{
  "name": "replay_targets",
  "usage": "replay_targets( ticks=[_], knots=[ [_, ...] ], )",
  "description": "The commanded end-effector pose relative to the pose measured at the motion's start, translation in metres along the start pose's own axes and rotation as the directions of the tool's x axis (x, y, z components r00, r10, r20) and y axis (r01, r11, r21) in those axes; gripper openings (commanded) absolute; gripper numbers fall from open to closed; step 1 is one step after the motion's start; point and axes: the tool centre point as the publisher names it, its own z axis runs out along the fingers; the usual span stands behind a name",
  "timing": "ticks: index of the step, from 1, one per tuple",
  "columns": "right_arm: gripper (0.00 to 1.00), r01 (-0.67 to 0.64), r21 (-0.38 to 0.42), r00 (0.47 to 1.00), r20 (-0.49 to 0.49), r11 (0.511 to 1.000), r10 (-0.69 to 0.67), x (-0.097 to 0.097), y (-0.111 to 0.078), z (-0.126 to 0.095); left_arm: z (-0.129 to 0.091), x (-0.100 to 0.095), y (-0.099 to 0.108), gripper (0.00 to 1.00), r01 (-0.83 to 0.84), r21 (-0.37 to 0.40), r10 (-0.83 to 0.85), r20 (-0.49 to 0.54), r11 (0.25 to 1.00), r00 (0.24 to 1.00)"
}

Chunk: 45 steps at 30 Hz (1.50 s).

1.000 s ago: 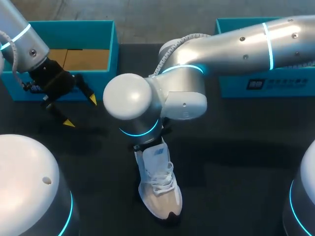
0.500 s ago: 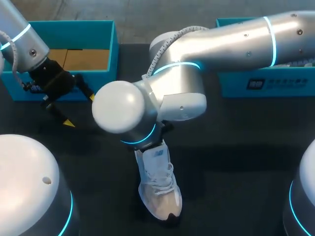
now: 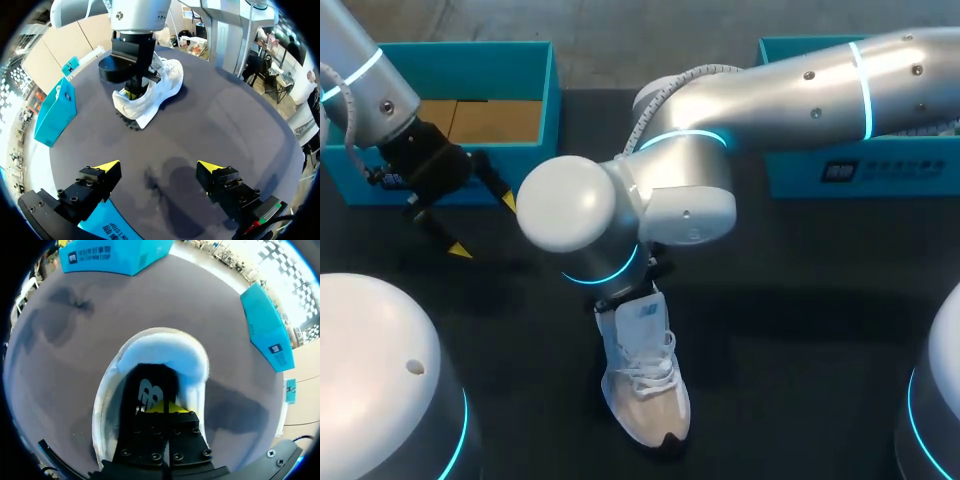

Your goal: Take the shoe out of the shoebox, open the shoe tongue, remove and reinsert the insole, then place the shoe into the shoebox

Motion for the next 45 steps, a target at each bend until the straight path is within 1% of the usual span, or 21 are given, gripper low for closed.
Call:
replay_targets(
  ticks=[1, 9, 11, 13, 18, 21, 22, 24, 26, 29, 35, 37, 42, 45],
  knots=[
    [0.00, -0.004, 0.015, 1.000, -0.018, 1.000, 0.004, 0.005, -0.002, 0.015, 0.000, 0.000, 0.000, 1.00, 0.000, -0.003, 0.000, -0.002, 1.000, 1.000],
    [0.00, -0.017, -0.004, 0.995, -0.094, 1.000, 0.016, 0.014, -0.008, 0.012, 0.000, 0.000, 0.000, 1.00, 0.000, -0.003, 0.000, -0.002, 1.000, 1.000],
    [0.00, -0.017, -0.002, 0.995, -0.095, 1.000, 0.017, 0.016, -0.010, 0.011, 0.000, 0.000, 0.000, 1.00, 0.000, -0.003, 0.000, -0.002, 1.000, 1.000],
    [0.00, -0.019, -0.006, 0.996, -0.091, 1.000, 0.018, 0.016, -0.010, 0.006, 0.000, 0.000, 0.000, 1.00, 0.000, -0.003, 0.000, -0.002, 1.000, 1.000],
    [0.00, -0.030, -0.041, 0.998, -0.057, 0.999, 0.028, 0.009, -0.008, -0.014, 0.000, 0.000, 0.000, 1.00, 0.000, -0.003, 0.000, -0.002, 1.000, 1.000],
    [0.00, -0.032, -0.052, 0.997, -0.068, 0.998, 0.028, 0.008, -0.007, -0.020, 0.000, 0.000, 0.000, 1.00, 0.000, -0.003, 0.000, -0.002, 1.000, 1.000],
    [0.00, -0.033, -0.057, 0.996, -0.084, 0.998, 0.028, 0.009, -0.007, -0.021, 0.000, 0.000, 0.000, 1.00, 0.000, -0.003, 0.000, -0.002, 1.000, 1.000],
    [0.00, -0.037, -0.035, 0.993, -0.110, 0.999, 0.033, 0.013, -0.008, -0.016, 0.000, 0.000, 0.000, 1.00, 0.000, -0.003, 0.000, -0.002, 1.000, 1.000],
    [0.00, -0.042, -0.028, 0.989, -0.146, 0.999, 0.037, 0.018, -0.010, -0.007, 0.000, 0.000, 0.000, 1.00, 0.000, -0.003, 0.000, -0.002, 1.000, 1.000],
    [0.00, -0.045, -0.020, 0.983, -0.177, 0.999, 0.041, 0.023, -0.010, -0.001, 0.000, 0.000, 0.000, 1.00, 0.000, -0.003, 0.000, -0.002, 1.000, 1.000],
    [0.00, -0.043, 0.024, 0.975, -0.215, 0.999, 0.047, 0.027, -0.011, 0.020, 0.000, 0.000, 0.000, 1.00, 0.000, -0.003, 0.000, -0.002, 1.000, 1.000],
    [0.00, -0.043, 0.026, 0.975, -0.218, 0.999, 0.048, 0.027, -0.011, 0.021, 0.000, 0.000, 0.000, 1.00, 0.000, -0.003, 0.000, -0.002, 1.000, 1.000],
    [0.00, -0.043, 0.006, 0.981, -0.191, 0.999, 0.043, 0.023, -0.010, 0.003, 0.000, 0.000, 0.000, 1.00, 0.000, -0.003, 0.000, -0.002, 1.000, 1.000],
    [0.00, -0.039, -0.013, 0.986, -0.163, 0.999, 0.037, 0.020, -0.009, -0.014, 0.000, 0.000, 0.000, 1.00, 0.000, -0.003, 0.000, -0.002, 1.000, 1.000]
  ],
)
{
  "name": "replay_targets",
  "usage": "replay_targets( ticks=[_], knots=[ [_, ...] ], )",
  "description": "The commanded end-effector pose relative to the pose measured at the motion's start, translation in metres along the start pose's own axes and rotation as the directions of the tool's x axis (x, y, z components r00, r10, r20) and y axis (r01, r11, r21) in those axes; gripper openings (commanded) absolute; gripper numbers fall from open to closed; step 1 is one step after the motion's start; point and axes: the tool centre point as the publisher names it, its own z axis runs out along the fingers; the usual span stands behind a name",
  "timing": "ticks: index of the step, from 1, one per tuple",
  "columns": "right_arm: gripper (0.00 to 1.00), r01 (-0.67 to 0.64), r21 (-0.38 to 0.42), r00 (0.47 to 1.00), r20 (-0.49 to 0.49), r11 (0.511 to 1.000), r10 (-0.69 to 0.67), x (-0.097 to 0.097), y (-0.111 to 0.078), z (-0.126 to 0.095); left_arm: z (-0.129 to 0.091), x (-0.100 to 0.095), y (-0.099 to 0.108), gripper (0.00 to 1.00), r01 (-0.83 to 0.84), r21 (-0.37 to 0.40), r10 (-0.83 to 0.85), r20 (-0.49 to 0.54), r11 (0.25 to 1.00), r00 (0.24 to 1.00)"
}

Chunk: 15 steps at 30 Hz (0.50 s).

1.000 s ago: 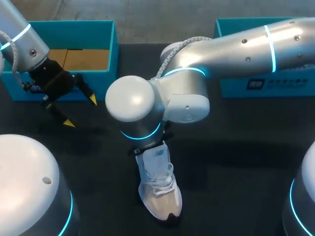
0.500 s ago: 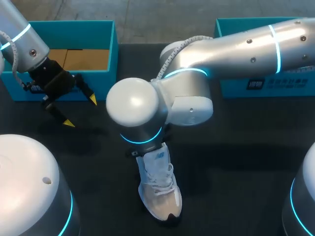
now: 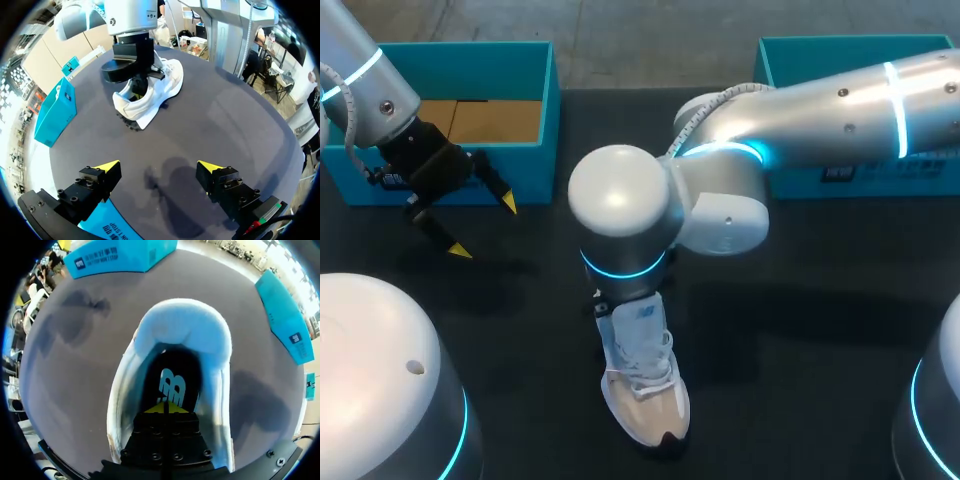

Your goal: Take the shoe out of the shoebox, open the shoe tongue, remove and reinsert the insole, then place the shoe into the shoebox

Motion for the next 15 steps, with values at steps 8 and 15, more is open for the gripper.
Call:
replay_targets(
  ticks=[8, 15],
  knots=[
    [0.00, -0.006, -0.028, 0.998, 0.063, 1.000, 0.008, -0.002, 0.003, -0.044, 0.000, 0.000, 0.000, 1.00, 0.000, -0.003, 0.000, -0.002, 1.000, 1.000],
    [0.00, -0.009, 0.011, 0.999, 0.043, 1.000, 0.008, -0.006, 0.008, -0.050, 0.000, 0.000, 0.000, 1.00, 0.000, -0.003, 0.000, -0.002, 1.000, 1.000]
  ],
)
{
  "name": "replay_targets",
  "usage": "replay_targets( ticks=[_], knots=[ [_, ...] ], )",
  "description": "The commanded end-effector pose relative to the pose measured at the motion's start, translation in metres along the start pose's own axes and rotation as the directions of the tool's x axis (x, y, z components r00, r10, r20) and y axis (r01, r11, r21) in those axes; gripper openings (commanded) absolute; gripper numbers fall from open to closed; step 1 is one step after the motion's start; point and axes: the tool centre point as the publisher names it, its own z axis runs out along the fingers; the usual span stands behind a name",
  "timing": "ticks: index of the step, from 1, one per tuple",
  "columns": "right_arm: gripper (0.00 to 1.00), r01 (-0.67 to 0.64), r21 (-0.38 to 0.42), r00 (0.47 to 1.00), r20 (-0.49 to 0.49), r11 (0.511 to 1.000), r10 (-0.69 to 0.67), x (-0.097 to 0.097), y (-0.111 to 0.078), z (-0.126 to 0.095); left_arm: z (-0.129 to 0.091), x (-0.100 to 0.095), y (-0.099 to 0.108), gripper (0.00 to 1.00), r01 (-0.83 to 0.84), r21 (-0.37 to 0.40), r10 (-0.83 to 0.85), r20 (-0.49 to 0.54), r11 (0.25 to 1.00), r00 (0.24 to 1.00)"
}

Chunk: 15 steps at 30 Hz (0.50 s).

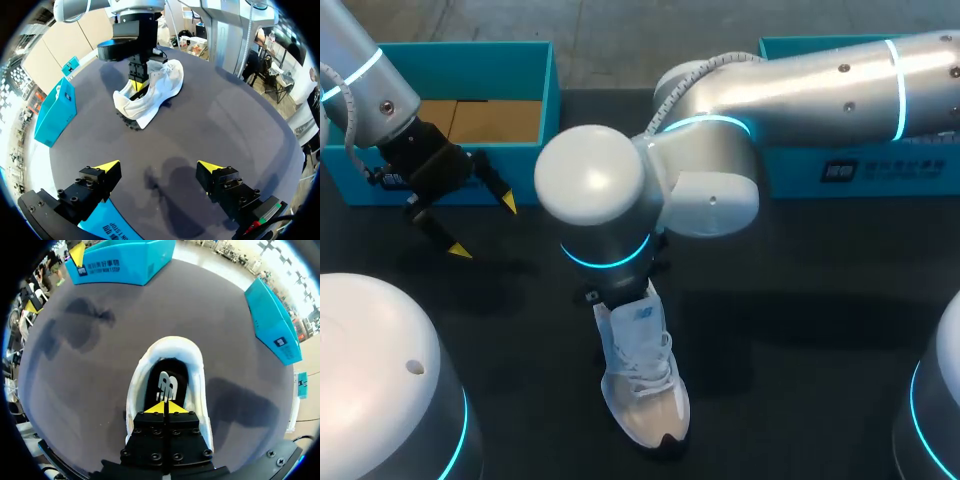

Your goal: Take the shoe out of the shoebox, open the shoe tongue, remove and reinsert the insole, then place the shoe into the shoebox

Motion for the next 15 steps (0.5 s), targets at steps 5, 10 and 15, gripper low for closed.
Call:
replay_targets(
  ticks=[5, 10, 15],
  knots=[
    [0.08, -0.004, 0.033, 1.000, -0.030, 0.999, 0.005, -0.0103, 0.0031, -0.0029, 0.0000, 0.0000, -0.0001, 1.00, 0.000, -0.003, 0.000, -0.002, 1.000, 1.000],
    [0.16, -0.011, 0.050, 0.999, -0.033, 0.999, 0.012, -0.0135, 0.0030, -0.0047, 0.0000, 0.0000, -0.0001, 1.00, 0.000, -0.003, 0.000, -0.002, 1.000, 1.000],
    [0.21, -0.024, 0.075, 0.999, -0.037, 0.997, 0.027, -0.0157, -0.0023, -0.0053, 0.0000, 0.0000, -0.0001, 1.00, 0.000, -0.003, 0.000, -0.002, 1.000, 1.000]
  ],
)
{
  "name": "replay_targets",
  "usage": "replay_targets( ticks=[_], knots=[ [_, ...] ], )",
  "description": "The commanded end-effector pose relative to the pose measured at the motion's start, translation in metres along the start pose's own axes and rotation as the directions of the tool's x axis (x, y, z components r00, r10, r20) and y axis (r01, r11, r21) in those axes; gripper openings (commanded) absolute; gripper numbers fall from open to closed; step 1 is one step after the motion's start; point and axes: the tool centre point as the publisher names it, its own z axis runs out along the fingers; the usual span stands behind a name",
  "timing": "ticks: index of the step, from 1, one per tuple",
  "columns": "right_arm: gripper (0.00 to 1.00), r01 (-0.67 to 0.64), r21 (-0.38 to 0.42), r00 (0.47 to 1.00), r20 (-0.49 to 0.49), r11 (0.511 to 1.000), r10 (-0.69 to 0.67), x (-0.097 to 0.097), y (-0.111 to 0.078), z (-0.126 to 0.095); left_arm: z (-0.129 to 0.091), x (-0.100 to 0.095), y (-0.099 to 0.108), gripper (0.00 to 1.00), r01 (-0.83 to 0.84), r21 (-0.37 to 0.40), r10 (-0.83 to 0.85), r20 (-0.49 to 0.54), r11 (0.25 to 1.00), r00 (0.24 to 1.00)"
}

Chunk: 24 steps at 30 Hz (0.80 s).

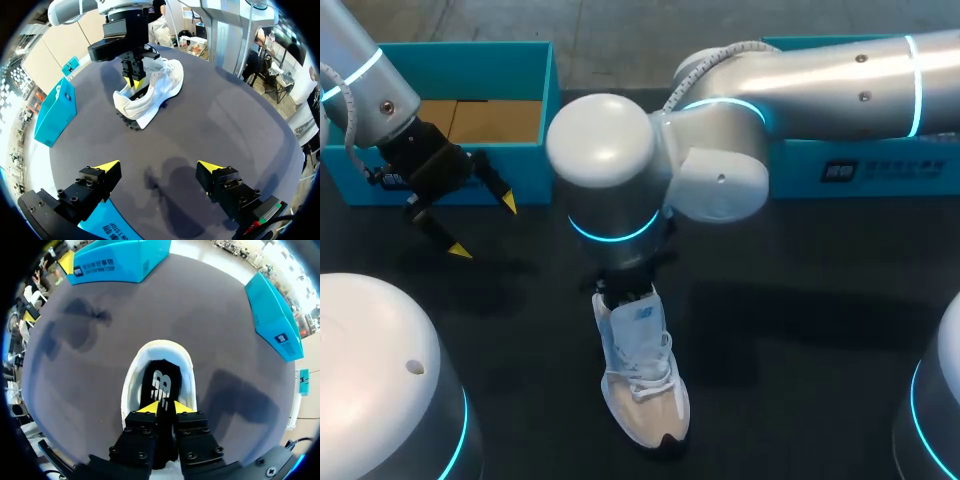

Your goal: Take the shoe out of the shoebox, open the shoe tongue, remove and reinsert the insole, then place the shoe into the shoebox

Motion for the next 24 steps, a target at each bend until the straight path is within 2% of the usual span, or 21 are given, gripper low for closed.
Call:
replay_targets(
  ticks=[1, 8, 12, 16, 22, 24],
  knots=[
    [0.22, -0.003, 0.010, 1.000, -0.011, 1.000, 0.003, -0.006, -0.003, 0.000, 0.000, 0.000, 0.000, 1.00, 0.000, -0.003, 0.000, -0.002, 1.000, 1.000],
    [0.34, -0.012, 0.018, 1.000, -0.013, 1.000, 0.013, -0.006, -0.010, -0.001, 0.000, 0.000, 0.000, 1.00, 0.000, -0.003, 0.000, -0.002, 1.000, 1.000],
    [0.48, -0.018, 0.025, 1.000, -0.012, 1.000, 0.018, -0.004, -0.013, -0.003, 0.000, 0.000, 0.000, 1.00, 0.000, -0.003, 0.000, -0.002, 1.000, 1.000],
    [0.52, -0.025, 0.031, 1.000, -0.013, 0.999, 0.026, -0.002, -0.017, -0.002, 0.000, 0.000, 0.000, 1.00, 0.000, -0.003, 0.000, -0.002, 1.000, 1.000],
    [0.78, -0.034, 0.043, 0.999, -0.018, 0.999, 0.034, 0.000, -0.023, -0.003, 0.000, 0.000, 0.000, 1.00, 0.000, -0.003, 0.000, -0.002, 1.000, 1.000],
    [0.81, -0.036, 0.046, 0.999, -0.019, 0.998, 0.037, 0.002, -0.026, -0.003, 0.000, 0.000, 0.000, 1.00, 0.000, -0.003, 0.000, -0.002, 1.000, 1.000]
  ],
)
